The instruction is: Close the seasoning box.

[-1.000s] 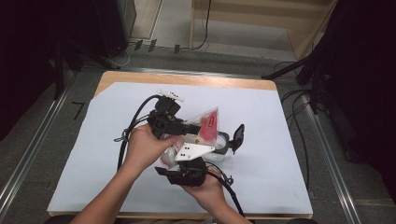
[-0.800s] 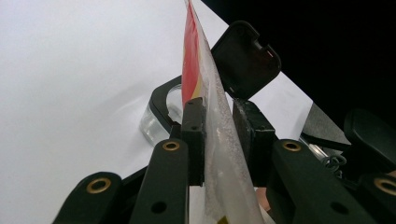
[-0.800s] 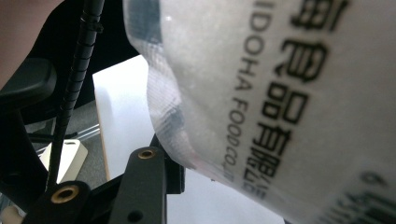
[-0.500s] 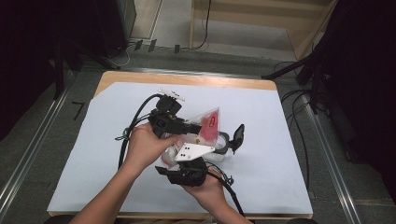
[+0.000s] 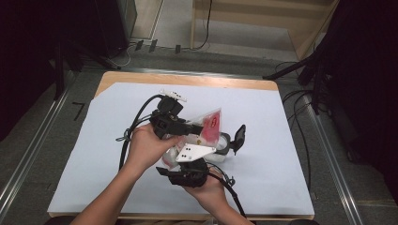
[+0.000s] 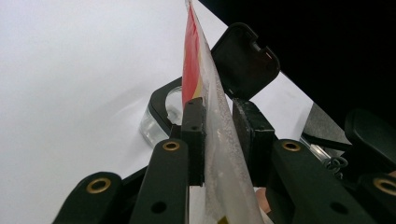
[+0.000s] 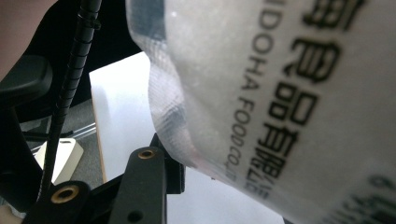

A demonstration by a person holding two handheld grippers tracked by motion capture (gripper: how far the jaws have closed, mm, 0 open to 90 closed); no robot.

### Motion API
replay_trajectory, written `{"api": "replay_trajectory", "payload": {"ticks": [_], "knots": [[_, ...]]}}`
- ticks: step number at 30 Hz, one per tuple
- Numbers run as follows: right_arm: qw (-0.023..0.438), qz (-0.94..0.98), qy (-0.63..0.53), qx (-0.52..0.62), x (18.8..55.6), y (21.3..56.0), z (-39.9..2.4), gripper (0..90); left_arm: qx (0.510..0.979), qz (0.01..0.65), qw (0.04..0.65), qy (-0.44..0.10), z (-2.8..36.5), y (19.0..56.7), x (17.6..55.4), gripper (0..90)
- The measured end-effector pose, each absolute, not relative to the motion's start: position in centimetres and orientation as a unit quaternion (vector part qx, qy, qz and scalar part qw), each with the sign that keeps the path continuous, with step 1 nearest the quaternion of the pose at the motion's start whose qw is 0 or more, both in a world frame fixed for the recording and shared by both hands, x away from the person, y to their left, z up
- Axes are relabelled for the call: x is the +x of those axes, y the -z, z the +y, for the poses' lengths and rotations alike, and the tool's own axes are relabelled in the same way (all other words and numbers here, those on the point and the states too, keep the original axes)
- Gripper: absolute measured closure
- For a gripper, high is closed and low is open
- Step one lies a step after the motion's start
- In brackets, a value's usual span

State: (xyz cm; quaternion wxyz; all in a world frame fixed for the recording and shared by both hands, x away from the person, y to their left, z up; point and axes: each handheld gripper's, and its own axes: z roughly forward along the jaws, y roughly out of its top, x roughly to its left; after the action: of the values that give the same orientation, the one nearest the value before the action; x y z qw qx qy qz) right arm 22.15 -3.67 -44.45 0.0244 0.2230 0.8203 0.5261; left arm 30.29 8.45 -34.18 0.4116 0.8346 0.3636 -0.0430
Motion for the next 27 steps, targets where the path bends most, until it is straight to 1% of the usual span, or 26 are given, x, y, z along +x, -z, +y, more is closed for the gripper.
{"api": "replay_trajectory", "payload": {"ticks": [14,27], "knots": [[0.03,0.82,-0.529,0.219,22.34,44.36,-3.53,63.8,0.834,0.365,0.413,0.027,8.54,33.84,30.04,75.8],[0.024,0.822,-0.531,0.206,22.48,44.29,-2.94,63.8,0.828,0.375,0.418,0.016,9.29,33.71,29.72,75.5]]}}
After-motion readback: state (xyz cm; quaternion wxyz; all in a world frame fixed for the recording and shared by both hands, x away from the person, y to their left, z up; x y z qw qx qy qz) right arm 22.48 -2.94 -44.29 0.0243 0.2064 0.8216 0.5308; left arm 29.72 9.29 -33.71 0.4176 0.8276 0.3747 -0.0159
